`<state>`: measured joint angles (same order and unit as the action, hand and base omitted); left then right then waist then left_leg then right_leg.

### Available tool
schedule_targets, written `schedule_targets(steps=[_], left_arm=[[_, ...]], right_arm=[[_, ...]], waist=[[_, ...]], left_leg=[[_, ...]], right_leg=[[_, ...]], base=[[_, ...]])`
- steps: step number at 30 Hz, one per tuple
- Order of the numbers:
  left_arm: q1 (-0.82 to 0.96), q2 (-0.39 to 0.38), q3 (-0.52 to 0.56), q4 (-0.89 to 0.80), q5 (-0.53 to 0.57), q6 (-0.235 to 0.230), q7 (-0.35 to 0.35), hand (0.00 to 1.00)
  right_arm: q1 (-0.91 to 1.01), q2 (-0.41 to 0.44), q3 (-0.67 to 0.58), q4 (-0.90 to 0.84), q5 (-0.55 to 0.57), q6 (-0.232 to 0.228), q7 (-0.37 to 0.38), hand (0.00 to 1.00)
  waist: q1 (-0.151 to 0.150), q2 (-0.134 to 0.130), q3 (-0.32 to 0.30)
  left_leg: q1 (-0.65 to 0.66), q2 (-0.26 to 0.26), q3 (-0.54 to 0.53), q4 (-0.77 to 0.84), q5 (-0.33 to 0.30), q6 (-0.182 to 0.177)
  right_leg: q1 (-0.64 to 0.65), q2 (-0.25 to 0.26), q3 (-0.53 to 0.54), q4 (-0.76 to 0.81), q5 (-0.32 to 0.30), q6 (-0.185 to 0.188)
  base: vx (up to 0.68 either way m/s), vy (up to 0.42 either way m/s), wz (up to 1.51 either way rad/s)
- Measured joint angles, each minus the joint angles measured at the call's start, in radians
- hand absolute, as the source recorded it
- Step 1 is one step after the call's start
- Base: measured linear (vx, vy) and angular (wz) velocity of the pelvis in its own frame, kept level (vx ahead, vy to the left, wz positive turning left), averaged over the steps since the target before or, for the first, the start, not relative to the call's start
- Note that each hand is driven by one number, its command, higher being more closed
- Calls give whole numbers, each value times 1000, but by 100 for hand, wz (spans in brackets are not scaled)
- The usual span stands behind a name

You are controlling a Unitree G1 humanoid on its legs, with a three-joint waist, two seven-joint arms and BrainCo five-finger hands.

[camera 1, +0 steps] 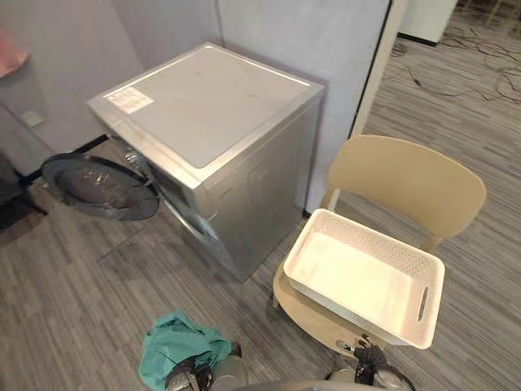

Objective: Pick up the laundry basket with both hands and put the clothes into the washing machine.

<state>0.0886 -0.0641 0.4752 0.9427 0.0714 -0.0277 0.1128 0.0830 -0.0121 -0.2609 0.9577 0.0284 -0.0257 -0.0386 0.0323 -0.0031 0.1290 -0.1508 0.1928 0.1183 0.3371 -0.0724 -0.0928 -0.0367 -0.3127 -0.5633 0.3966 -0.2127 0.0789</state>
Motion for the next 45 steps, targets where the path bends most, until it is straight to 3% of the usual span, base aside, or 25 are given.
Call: schedule_targets(steps=[2,3,4,8,14,16,18,19,20,21,22,24,27,28,29,30,31,35,36,38,39,40,42,43,45], left_arm=[[-1,-2,15,0,1,1,-4,100],[-1,-4,32,6,3,1,-3,100],[-1,-7,35,10,7,2,-4,100],[-8,70,-28,53,10,4,-5,100],[-13,119,-175,70,8,-10,-5,100],[-15,113,-202,70,10,-21,-7,100],[-15,105,-216,75,13,-23,-14,100],[-14,100,-225,80,19,-22,-19,100],[-11,96,-227,82,25,-21,-22,100],[-12,105,-225,85,31,-21,-24,100],[-8,133,-185,82,40,-19,-25,100],[17,155,-147,92,40,-8,-26,100],[51,156,-120,112,59,12,-33,100],[51,172,-109,108,61,14,-43,100],[39,169,-111,107,68,20,-45,100],[44,127,-112,92,68,20,-47,100],[36,110,-103,85,67,23,-50,100],[2,68,-124,74,50,16,-56,100],[-1,52,-129,73,45,17,-57,100],[-3,37,-152,42,44,18,-67,100],[-2,29,-150,35,44,18,-67,100],[-1,27,-148,31,40,18,-66,100],[3,30,-152,20,29,17,-58,100],[9,34,-151,3,19,10,-47,100],[7,40,-140,-3,10,-9,-45,100]], right_arm=[[5,4,-29,1,0,8,2,0],[13,6,-63,2,0,11,8,0],[13,2,-80,9,0,12,11,0],[1,28,-115,77,0,24,22,0],[-16,22,-68,81,0,33,23,0],[-30,0,-52,82,-28,37,25,0],[-14,-27,-58,80,-37,38,24,0],[-6,-40,-67,69,-34,35,25,0],[6,-43,-62,52,-37,34,30,0],[11,-40,-61,49,-38,33,33,0],[0,-3,-50,50,-37,33,46,0],[-6,41,-35,49,-38,31,51,0],[-6,50,-50,49,-23,34,62,0],[14,76,-66,52,-19,31,62,0],[15,72,-87,48,-6,28,66,0],[14,55,-108,4,8,23,64,0],[5,23,-104,8,6,30,59,0],[20,33,-114,7,8,30,57,0],[19,37,-113,8,8,32,52,0],[22,38,-107,7,9,32,41,0],[22,30,-107,5,9,32,40,0],[18,24,-102,6,9,33,37,0],[25,16,-85,9,10,33,21,0],[23,17,-80,11,12,33,19,0],[15,21,-83,22,18,33,17,0]], waist=[[-6,0,0],[-19,8,-5],[-17,16,-10],[-21,-29,-34],[-11,-43,-45],[-11,-39,-38],[-19,-15,-39],[-22,-1,-38],[-23,10,-34],[-22,15,-31],[-14,-30,-31],[-17,-70,-29],[-16,-94,-38],[-25,-147,-64],[-52,-134,-56],[-51,-43,-45],[-35,-17,-37],[-55,16,-95],[-57,14,-99],[-63,18,-95],[-59,39,-82],[-49,47,-74],[-32,44,-69],[-23,37,-70],[-16,23,-58]], left_leg=[[1,46,72,86,-50,6],[9,88,132,77,-82,-9],[11,78,137,41,-97,-32],[5,-21,81,-70,-52,-13],[-13,-110,20,-74,-31,20],[-52,-163,-8,-29,-56,53],[-85,-195,-52,26,-89,85],[-79,-212,-95,32,-98,100],[-56,-225,-135,25,-96,103],[-45,-224,-153,21,-92,110],[-28,-218,-178,1,-85,128],[-11,-218,-178,-21,-82,133],[43,-250,-166,-142,-72,149],[50,-318,-172,-138,-95,170],[-1,-313,-178,29,-115,178],[28,-264,-206,138,-214,179],[61,-256,-224,117,-291,166],[66,-230,-287,172,-307,123],[50,-232,-283,223,-299,88],[-50,-219,-249,479,-224,-80],[-104,-175,-188,641,-114,-132],[-128,-139,-134,743,-2,-125],[-168,-76,-66,864,-41,-36],[-223,-24,-56,841,-102,43],[-269,21,-66,735,-150,61]], right_leg=[[15,-19,-47,-8,21,14],[33,-30,-85,-26,53,45],[33,-26,-95,-41,70,52],[79,34,-58,-260,177,39],[105,-26,-66,-275,221,58],[85,-93,-72,-218,199,93],[93,-121,-91,-139,163,12],[76,-137,-40,-36,144,-191],[33,-113,118,57,189,-284],[10,-81,213,107,170,-238],[-61,21,362,239,74,-128],[-115,103,381,291,14,-112],[-154,163,216,106,-16,-89],[-179,145,213,5,-12,-100],[-180,142,204,29,-9,-104],[-178,195,215,76,-29,-82],[-182,221,271,119,-32,-85],[-118,266,244,36,-35,-111],[-105,271,247,30,-48,-106],[-43,291,257,-10,-48,-104],[16,317,275,-42,-48,-104],[64,329,305,-64,-48,-105],[133,328,360,-106,-47,-105],[159,312,397,-142,-43,-96],[183,284,427,-164,-35,-82]], base=[[-60,185,81],[-21,281,81],[-18,317,77],[-27,220,59],[-78,175,34],[-129,143,33],[-143,175,76],[-124,267,119],[-33,236,118],[40,157,107],[34,35,59],[14,-16,43],[68,-17,29],[173,10,65],[198,-9,73],[170,38,50],[147,26,24],[291,-2,45],[277,-20,-2],[306,-8,-24],[293,41,-60],[319,94,-89],[233,123,-86],[245,169,-65],[306,222,-51]])
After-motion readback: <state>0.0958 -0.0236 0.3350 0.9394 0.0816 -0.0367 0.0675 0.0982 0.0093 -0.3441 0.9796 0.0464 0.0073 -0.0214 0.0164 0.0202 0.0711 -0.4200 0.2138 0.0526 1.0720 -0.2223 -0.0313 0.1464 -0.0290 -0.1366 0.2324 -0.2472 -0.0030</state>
